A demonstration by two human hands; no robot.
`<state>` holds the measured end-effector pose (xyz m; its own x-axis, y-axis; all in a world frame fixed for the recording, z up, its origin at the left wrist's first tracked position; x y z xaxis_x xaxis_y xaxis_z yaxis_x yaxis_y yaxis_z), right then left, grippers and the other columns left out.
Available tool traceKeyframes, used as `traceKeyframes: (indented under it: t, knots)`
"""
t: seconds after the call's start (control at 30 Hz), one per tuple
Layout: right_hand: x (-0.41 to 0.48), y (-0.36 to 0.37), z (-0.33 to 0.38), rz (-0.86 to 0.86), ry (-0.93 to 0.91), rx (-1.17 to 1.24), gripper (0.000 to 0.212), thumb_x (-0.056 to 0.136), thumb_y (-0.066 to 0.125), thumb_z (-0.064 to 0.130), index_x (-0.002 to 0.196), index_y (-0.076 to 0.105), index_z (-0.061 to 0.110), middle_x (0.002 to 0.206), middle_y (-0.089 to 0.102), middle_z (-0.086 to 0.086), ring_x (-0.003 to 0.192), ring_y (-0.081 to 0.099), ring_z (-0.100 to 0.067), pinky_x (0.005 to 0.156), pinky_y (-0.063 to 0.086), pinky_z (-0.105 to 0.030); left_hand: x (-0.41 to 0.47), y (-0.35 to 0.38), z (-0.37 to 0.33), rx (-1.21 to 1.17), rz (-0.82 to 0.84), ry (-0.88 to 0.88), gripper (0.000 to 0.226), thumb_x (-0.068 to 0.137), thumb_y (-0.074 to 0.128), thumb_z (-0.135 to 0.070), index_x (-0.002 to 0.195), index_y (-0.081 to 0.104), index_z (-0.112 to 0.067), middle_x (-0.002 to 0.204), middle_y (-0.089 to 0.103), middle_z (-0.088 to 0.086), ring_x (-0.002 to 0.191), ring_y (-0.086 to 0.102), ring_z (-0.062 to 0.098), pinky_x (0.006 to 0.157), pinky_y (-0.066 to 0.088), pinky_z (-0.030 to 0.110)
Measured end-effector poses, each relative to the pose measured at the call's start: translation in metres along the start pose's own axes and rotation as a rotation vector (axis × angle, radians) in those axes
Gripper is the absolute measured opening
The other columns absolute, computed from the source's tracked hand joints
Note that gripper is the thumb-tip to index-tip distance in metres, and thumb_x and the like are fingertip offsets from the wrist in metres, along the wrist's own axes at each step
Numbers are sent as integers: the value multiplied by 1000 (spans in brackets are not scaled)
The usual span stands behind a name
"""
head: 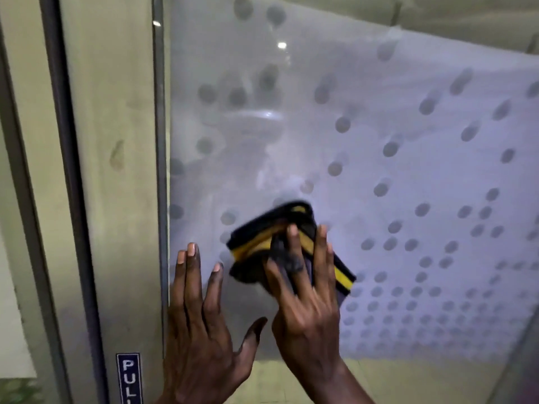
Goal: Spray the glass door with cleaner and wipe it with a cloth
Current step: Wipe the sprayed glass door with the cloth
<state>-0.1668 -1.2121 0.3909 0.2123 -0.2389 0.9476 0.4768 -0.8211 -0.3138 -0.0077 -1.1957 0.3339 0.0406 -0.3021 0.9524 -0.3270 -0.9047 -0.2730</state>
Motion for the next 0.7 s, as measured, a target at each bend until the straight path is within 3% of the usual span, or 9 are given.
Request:
traceKeyframes:
  t: [0.17,0.27,0.4,0.57,0.7]
  knots:
    - [113,-19,3,-152,52,104,83,76,34,-15,152,59,8,172,36,-22,163,13,-56,130,30,-63,-5,5,-10,76,-13,-40,119,83,84,-69,168,39,2,185,21,28,174,21,49,144,17,50]
    - [159,-27,9,-117,-105,85,83,78,39,-10,156,56,13,172,36,-22,162,13,-59,129,25,-65,-7,13,-28,108,-18,-31,115,85,83,-64,168,39,3,185,20,30,174,21,49,144,15,48]
    - [178,-42,2,-61,-244,-28,79,85,29,-5,158,52,15,173,36,-19,163,16,-56,132,20,-61,-3,31,-72,50,41,48,110,93,75,-56,173,30,5,185,16,33,174,17,51,145,11,47]
    - [172,-74,-75,-145,-122,-184,83,86,40,-16,159,52,22,174,36,-11,164,20,-48,128,34,-58,4,41,-101,38,35,71,105,86,86,-47,165,41,5,182,24,35,172,23,52,144,19,48]
    - [151,-108,-155,-226,78,-191,82,86,44,-19,157,55,20,174,36,-10,165,22,-43,118,49,-56,7,43,-108,62,18,82,98,90,78,-49,163,42,6,179,30,38,172,24,52,143,18,46]
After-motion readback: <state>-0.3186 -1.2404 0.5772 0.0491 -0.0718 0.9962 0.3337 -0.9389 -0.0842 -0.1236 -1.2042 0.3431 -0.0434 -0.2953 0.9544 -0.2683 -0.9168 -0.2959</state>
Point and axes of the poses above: each hand's wrist, its own x-axis towards the middle knuckle, its own y-axis out of the palm, z = x × y, the point moved 1 cm from there along x, towards the middle knuckle
